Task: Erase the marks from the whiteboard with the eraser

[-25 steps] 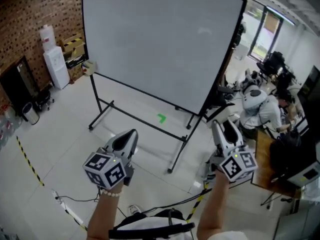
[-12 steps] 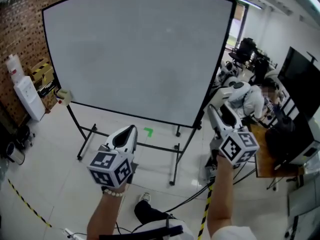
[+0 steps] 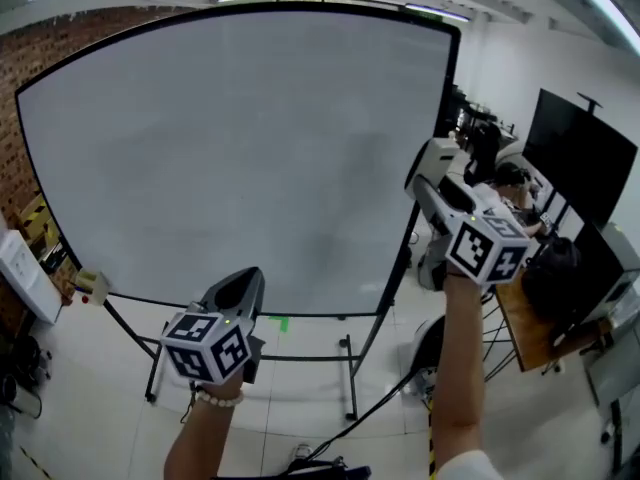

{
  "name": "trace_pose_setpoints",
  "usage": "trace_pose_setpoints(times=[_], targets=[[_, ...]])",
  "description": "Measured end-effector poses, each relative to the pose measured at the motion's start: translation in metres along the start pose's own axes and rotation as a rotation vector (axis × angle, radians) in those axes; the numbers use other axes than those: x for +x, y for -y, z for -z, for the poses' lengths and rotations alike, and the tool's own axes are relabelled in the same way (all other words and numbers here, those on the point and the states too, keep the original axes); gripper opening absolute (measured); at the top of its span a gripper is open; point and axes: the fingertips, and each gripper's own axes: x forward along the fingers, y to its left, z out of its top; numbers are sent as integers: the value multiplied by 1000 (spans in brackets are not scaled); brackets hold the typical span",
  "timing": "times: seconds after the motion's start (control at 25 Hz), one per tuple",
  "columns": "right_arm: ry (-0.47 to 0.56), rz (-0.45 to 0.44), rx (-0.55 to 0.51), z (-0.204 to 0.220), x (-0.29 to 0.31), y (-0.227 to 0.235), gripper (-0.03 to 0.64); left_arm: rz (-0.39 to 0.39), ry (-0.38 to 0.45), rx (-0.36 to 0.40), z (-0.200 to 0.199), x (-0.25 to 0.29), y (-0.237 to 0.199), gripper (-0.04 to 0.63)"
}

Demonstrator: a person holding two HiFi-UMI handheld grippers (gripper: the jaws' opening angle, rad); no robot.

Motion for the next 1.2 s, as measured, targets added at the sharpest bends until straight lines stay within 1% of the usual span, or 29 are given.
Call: trace_pose_setpoints(times=[0.12, 0.24, 0.32, 0.44, 0.52, 0.64, 0.88, 1.08, 1.2], targets=[[22, 39, -9, -52, 28, 14, 244, 56, -9, 13, -21, 34, -6, -8], [18, 88, -35, -94, 54, 24, 244, 82, -3, 36, -37, 56, -14, -8], [1, 129, -51, -115, 68, 33, 244, 100, -11, 26, -39, 62, -24, -8], [-22, 158, -30, -146, 89, 43, 244, 145, -28, 4, -38, 64, -42, -8], [-42, 194, -52, -162, 99, 48, 244, 167, -39, -17, -35, 63, -54, -8], [-77, 236, -64, -170, 108, 55, 244, 192, -45, -53, -35, 59, -67, -9], [-114, 285, -51, -174, 124, 66, 244, 229, -33, -55, -42, 57, -80, -8], [-102, 306, -42, -175, 126, 69, 247, 235, -25, -78, -41, 52, -94, -9], [-95, 309, -44, -175, 125, 72, 247, 231, -23, -88, -39, 52, -94, -9]])
